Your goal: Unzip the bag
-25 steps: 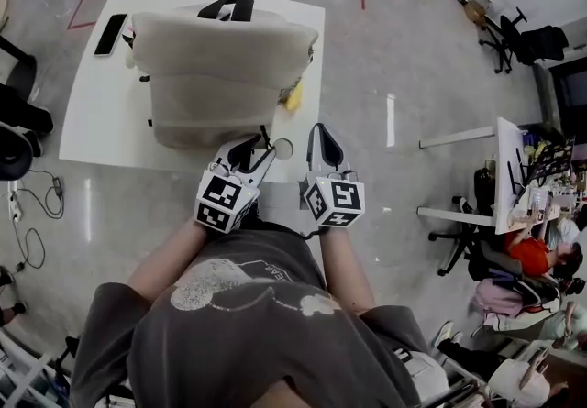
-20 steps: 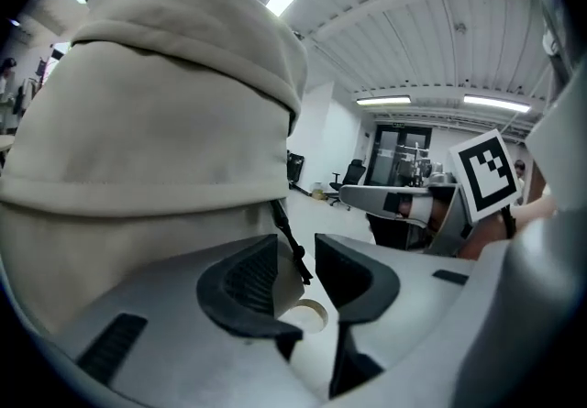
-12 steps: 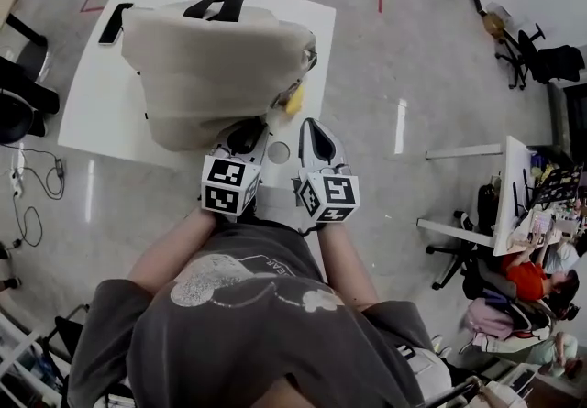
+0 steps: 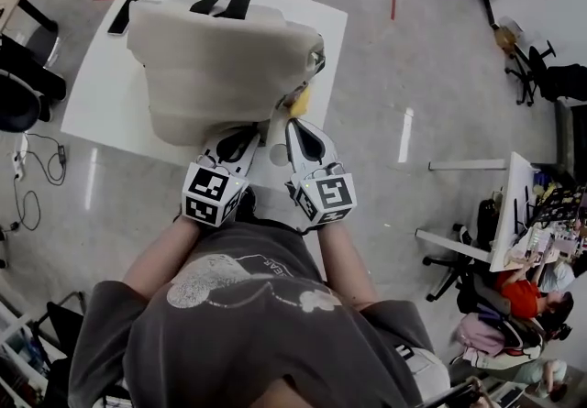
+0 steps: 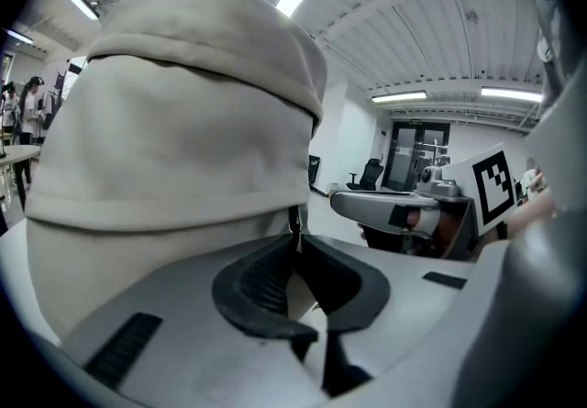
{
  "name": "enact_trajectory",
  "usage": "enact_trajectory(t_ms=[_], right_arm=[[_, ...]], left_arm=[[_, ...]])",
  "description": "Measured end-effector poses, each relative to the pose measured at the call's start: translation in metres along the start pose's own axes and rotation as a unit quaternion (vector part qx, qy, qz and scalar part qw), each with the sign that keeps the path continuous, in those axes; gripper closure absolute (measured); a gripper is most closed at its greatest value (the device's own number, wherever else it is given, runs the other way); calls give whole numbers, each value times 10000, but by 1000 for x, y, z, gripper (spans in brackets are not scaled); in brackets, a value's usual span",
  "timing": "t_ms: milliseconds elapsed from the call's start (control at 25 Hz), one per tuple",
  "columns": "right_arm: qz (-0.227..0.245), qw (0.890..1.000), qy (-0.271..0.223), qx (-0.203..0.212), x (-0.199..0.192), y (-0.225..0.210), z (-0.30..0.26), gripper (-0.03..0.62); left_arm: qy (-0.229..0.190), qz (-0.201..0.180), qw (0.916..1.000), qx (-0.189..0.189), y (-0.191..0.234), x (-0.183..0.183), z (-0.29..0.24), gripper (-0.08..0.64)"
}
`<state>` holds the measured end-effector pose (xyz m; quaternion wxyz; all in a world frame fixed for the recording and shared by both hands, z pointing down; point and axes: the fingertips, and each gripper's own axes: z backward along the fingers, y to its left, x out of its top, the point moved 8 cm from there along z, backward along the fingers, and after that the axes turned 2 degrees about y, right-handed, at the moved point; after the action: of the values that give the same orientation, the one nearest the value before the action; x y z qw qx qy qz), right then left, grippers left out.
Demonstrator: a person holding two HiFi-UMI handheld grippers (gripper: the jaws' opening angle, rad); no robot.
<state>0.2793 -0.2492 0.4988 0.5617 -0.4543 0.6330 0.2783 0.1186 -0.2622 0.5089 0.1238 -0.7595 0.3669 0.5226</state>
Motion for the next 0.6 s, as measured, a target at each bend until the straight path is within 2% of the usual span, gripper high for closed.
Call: enact_trajectory(t_ms=[160,280,360,440,600], right_arm=[[309,9977,227,566,2,13,-9,503],[238,9950,551,799,-4,19,-22,469],[201,9933,727,870,-6,23,-27,471],[295,9925,822,859,-5,28,-30,533],[517,9939,631,748,-1,36,-22,561]], left_arm=[[-26,8,10000,41,9,1,13,522],[-51,-77,9999,45,16,4,20,522],[-48,-135,9999,-5,17,5,23,523],[-34,-212,9998,-47,18,6,25,523],[-105,-419,9989,-193,21,5,29,523]])
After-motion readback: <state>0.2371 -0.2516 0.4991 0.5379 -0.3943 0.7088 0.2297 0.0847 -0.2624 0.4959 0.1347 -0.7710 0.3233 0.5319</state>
